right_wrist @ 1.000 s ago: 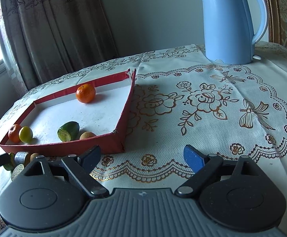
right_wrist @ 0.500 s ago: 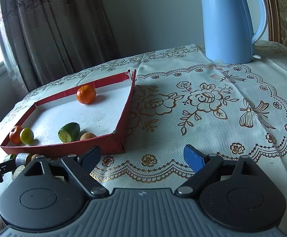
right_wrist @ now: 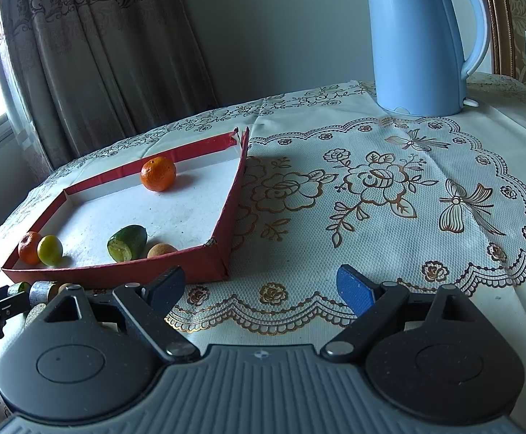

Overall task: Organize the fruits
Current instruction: 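Move the left tool to the green cucumber chunk and grasp it, then carry the cucumber chunk into the red lid and open the left tool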

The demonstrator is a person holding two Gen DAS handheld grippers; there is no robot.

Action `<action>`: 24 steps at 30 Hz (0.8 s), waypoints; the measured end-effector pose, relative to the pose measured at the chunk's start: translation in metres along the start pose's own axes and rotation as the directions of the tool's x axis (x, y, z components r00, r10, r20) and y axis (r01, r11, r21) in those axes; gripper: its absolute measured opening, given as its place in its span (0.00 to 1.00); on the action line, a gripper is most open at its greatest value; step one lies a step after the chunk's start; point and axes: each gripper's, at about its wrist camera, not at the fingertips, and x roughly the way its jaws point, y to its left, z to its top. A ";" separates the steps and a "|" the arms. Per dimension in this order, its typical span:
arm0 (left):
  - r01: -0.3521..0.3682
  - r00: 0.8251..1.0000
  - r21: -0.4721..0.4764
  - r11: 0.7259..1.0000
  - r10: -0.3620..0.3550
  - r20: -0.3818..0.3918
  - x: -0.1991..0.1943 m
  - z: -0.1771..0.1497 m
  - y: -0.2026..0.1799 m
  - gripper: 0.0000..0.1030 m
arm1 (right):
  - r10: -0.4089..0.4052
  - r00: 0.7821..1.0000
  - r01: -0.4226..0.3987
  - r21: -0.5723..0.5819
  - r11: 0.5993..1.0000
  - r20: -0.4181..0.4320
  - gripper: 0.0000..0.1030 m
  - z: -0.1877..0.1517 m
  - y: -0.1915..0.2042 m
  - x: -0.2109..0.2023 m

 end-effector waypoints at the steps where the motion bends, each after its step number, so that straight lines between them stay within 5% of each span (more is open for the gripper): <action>1: -0.001 1.000 0.004 1.000 0.001 0.001 0.000 0.000 0.000 0.34 | 0.000 1.000 0.000 0.000 1.000 0.000 0.89 0.000 0.000 0.000; 9: -0.002 1.000 -0.017 1.000 0.002 0.007 -0.006 -0.003 0.003 0.32 | 0.001 1.000 -0.001 0.001 1.000 0.000 0.89 0.000 -0.001 0.000; 17: 0.021 0.989 -0.051 0.998 -0.013 0.146 -0.034 0.035 0.004 0.31 | -0.003 1.000 0.003 -0.005 1.000 -0.002 0.90 0.000 0.001 0.000; 24: 0.076 0.992 -0.047 0.996 -0.071 0.108 0.006 0.069 -0.019 0.31 | 0.006 1.000 -0.006 -0.003 1.000 -0.004 0.92 0.001 0.000 0.001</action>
